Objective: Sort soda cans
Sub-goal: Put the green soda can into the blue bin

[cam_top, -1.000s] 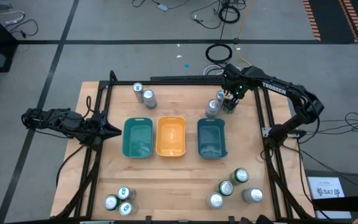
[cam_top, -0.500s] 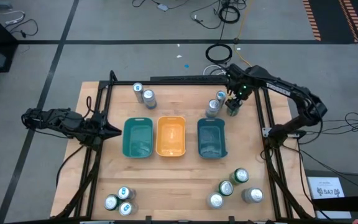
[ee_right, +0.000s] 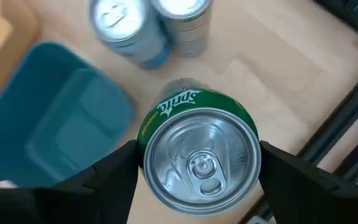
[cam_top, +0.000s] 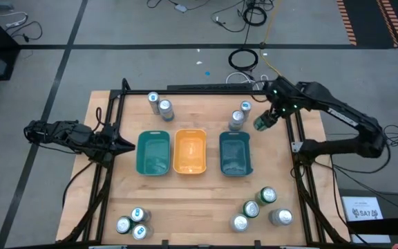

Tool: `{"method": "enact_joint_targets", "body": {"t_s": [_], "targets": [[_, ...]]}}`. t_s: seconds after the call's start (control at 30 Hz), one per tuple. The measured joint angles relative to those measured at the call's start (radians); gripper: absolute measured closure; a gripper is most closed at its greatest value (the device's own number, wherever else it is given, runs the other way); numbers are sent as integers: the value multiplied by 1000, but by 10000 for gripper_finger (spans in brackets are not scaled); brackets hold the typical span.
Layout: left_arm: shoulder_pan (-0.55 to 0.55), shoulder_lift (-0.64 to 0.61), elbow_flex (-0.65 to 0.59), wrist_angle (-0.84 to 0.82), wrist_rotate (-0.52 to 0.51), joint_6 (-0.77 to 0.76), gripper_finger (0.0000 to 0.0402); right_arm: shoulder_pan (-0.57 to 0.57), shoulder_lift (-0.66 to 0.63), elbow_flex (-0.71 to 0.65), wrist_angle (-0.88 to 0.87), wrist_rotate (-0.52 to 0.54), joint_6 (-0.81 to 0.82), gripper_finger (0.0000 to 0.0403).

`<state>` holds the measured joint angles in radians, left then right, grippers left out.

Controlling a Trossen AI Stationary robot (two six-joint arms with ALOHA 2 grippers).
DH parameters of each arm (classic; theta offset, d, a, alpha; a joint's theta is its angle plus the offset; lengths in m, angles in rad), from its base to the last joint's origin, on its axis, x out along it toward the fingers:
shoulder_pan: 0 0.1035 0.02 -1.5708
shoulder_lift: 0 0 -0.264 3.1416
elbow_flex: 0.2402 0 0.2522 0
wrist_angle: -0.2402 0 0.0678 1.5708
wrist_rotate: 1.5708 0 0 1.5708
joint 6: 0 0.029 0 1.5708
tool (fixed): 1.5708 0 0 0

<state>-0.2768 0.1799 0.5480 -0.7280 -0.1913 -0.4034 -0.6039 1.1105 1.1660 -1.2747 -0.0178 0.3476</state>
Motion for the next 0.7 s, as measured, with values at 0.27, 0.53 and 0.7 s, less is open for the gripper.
{"method": "enact_joint_targets", "body": {"t_s": [0.27, 0.53, 0.7], "targets": [[0, 0, 0, 0, 0, -2, 343, 221, -32, 43, 21, -33, 184, 127], [0, 0, 0, 0, 0, -7, 343, 407, 74, 155, 44, 23, 274, 127], [0, 0, 0, 1, 0, -8, 343, 496, 214, 198, 51, 58, 281, 127]]}}
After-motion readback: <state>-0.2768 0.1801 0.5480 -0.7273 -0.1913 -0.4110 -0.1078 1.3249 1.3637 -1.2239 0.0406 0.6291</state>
